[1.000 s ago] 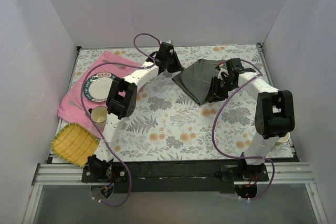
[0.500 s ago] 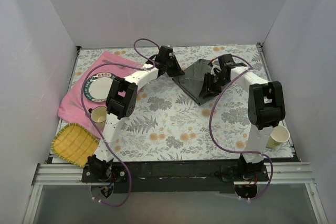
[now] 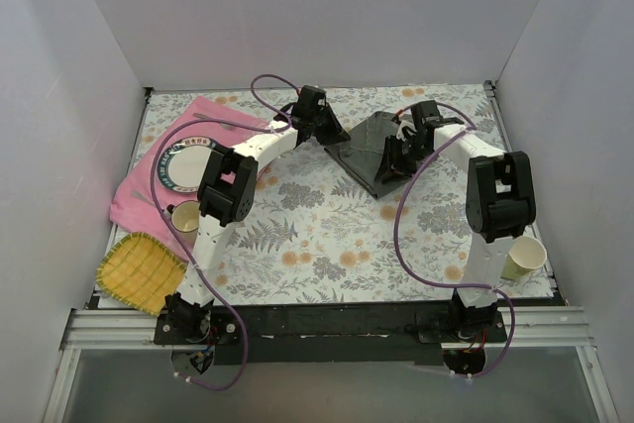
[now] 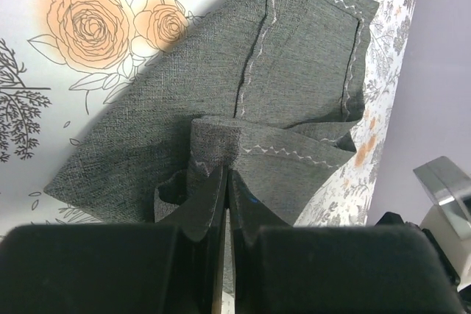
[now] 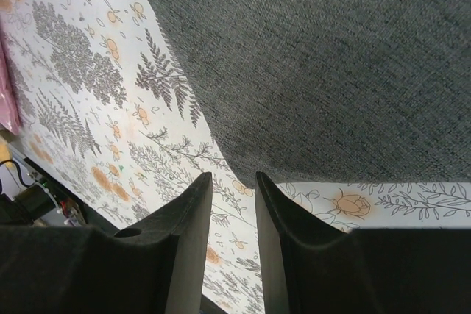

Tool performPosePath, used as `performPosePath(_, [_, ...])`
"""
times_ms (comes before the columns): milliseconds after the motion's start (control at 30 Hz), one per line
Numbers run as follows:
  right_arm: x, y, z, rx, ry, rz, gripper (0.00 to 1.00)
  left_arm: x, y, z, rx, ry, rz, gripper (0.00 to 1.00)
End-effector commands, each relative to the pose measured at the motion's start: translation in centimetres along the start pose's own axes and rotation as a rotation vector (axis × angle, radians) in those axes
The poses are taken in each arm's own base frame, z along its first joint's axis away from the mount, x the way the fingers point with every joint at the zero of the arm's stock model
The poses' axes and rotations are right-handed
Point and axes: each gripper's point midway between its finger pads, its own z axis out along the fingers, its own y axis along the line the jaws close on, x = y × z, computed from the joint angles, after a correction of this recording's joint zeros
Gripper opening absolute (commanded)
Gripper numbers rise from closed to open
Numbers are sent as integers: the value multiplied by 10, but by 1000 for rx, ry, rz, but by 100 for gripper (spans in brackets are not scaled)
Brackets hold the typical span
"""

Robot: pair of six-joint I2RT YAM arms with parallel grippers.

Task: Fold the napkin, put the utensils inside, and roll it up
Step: Fold the napkin

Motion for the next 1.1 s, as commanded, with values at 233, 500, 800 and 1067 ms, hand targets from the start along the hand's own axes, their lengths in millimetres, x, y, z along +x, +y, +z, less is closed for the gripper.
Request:
performPosePath(233, [-49, -19, -33, 113, -101, 58, 39, -2, -83, -54, 191, 41, -36, 0])
performPosePath(500, [-37, -19, -95, 155, -186, 63, 48, 63, -143, -74, 305, 166, -46, 0])
performPosePath(800, [-28, 14, -110, -31, -246, -76, 63, 98, -157, -93, 325, 225, -10, 0])
performPosePath(1067, [-40, 20, -104, -98, -251, -109, 59, 102, -157, -97, 338, 244, 7, 0])
